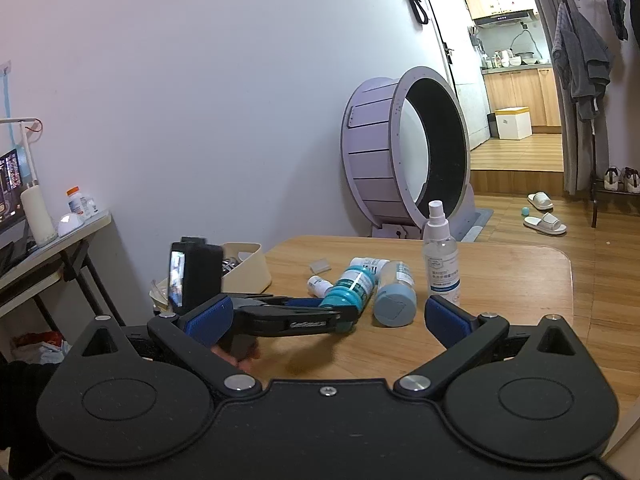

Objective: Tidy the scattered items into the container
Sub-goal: 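Grasp the teal-capped pill bottle with the left gripper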

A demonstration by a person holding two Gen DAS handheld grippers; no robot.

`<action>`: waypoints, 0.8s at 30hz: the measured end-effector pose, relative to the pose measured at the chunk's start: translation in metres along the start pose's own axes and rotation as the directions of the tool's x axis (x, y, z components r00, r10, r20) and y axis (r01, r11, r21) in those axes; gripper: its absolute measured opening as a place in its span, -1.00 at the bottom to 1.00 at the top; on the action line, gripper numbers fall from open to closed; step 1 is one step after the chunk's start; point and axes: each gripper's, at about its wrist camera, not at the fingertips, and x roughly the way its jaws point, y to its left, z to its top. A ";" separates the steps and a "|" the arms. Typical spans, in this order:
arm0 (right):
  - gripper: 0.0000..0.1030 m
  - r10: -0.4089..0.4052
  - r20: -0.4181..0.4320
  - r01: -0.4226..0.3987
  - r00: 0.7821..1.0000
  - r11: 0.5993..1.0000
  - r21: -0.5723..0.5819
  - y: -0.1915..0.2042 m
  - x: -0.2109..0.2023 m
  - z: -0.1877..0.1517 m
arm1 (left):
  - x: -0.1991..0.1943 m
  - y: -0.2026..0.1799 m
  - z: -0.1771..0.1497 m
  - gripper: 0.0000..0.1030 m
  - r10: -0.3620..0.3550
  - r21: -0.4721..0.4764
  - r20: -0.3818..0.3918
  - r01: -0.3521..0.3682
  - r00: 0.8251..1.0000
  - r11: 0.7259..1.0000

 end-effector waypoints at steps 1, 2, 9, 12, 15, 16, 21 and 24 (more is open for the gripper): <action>1.00 0.002 0.000 -0.002 1.000 1.000 -0.002 0.000 0.000 0.000 | -0.006 0.002 0.000 -0.07 -0.004 0.009 0.003 0.004 1.000 1.000; 1.00 0.002 -0.001 -0.002 1.000 1.000 -0.003 0.000 0.000 0.000 | -0.013 0.004 0.001 -0.07 -0.007 0.020 0.007 0.007 1.000 1.000; 1.00 0.017 -0.006 -0.017 1.000 1.000 -0.012 0.003 0.002 0.001 | -0.064 0.012 0.021 -0.15 -0.016 0.114 0.060 0.009 0.998 0.993; 1.00 0.030 -0.010 -0.030 0.999 0.999 -0.021 0.007 0.004 0.001 | -0.064 0.011 0.018 -0.15 -0.009 0.149 0.020 0.006 1.000 0.989; 1.00 0.041 -0.018 -0.041 0.999 0.999 -0.033 0.012 0.006 0.001 | -0.065 0.014 0.016 -0.15 -0.009 0.136 0.029 0.005 1.000 0.991; 1.00 0.042 -0.020 -0.043 0.999 0.998 -0.036 0.014 0.007 0.001 | -0.066 0.014 0.015 -0.15 -0.010 0.141 0.027 0.006 1.000 0.990; 1.00 0.053 -0.030 -0.054 0.998 0.997 -0.047 0.018 0.007 -0.001 | -0.070 0.020 0.008 -0.09 0.038 0.159 0.003 -0.038 0.999 0.987; 1.00 0.053 -0.033 -0.054 0.998 0.998 -0.044 0.018 0.007 -0.001 | -0.077 0.028 0.005 -0.07 0.028 0.146 0.020 -0.030 0.999 0.989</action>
